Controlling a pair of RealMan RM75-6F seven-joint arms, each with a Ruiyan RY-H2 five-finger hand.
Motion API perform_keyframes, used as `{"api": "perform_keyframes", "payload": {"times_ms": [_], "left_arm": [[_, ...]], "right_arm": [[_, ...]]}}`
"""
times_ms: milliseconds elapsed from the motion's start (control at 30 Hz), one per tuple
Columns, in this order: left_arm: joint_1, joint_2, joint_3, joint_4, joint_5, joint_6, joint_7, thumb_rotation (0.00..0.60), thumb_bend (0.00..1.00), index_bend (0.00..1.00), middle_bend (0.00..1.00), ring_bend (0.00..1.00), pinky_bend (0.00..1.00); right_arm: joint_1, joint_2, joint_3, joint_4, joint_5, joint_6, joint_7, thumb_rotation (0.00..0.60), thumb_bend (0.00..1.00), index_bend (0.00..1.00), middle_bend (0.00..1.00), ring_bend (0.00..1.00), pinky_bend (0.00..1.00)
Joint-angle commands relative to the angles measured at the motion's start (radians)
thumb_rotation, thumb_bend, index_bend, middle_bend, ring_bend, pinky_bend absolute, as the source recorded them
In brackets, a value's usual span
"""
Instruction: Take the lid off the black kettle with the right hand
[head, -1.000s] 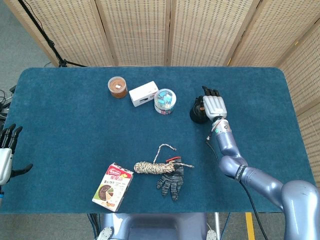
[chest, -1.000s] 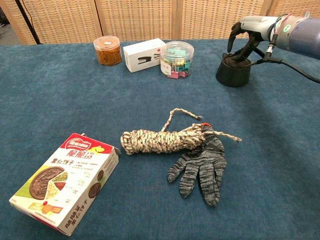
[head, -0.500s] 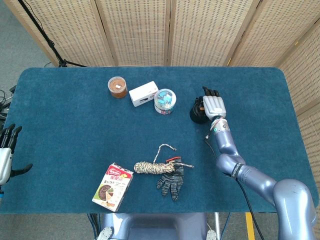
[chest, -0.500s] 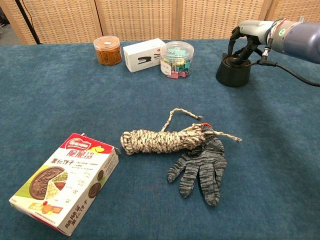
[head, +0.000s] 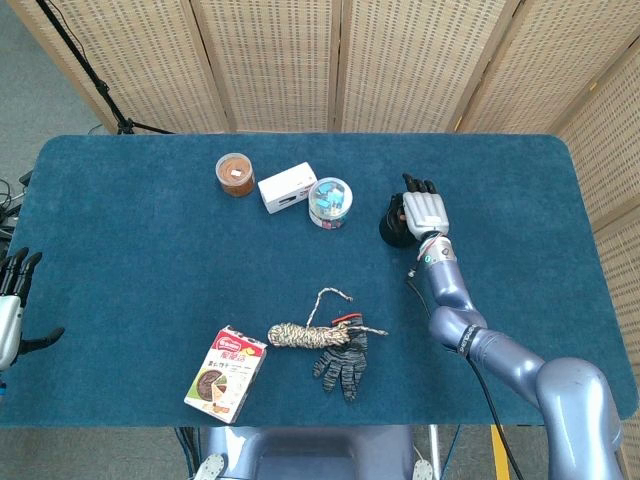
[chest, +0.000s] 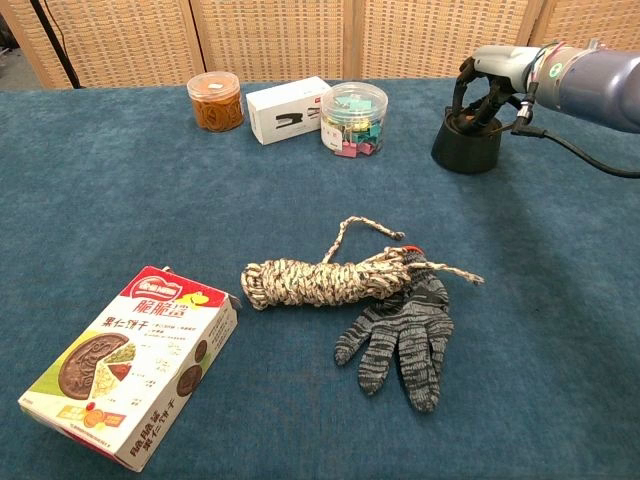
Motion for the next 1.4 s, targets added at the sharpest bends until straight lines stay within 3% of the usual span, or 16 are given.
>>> {"api": "perform_keyframes", "payload": {"times_ms": [33,733,1400], "left_arm": [[0.0,0.0,0.0,0.0,0.001,0.0,-0.001,0.6,0.05,0.0,0.0,0.0,0.0],[-0.001,0.001,0.0,-0.001,-0.001,-0.001,-0.004,0.6,0.05,0.0,0.0,0.0,0.0],[0.0,0.003,0.001,-0.002,-0.002,-0.002,-0.01,0.6,0.05,0.0,0.0,0.0,0.0]], "right_arm": [[0.002,-0.004,0.0,0.007,0.003,-0.003,-0.002,0.6,0.4,0.45,0.0,0.0,0.0],[0.01,-0.028,0.003,0.084,0.023,-0.027,-0.017,0.6,0.41,0.5,0.0,0.0,0.0],[-0.001,-0.006,0.026,0.042,-0.013,0.017,0.008,0.6,0.43,0.6,0.0,0.0,0.0]]}}
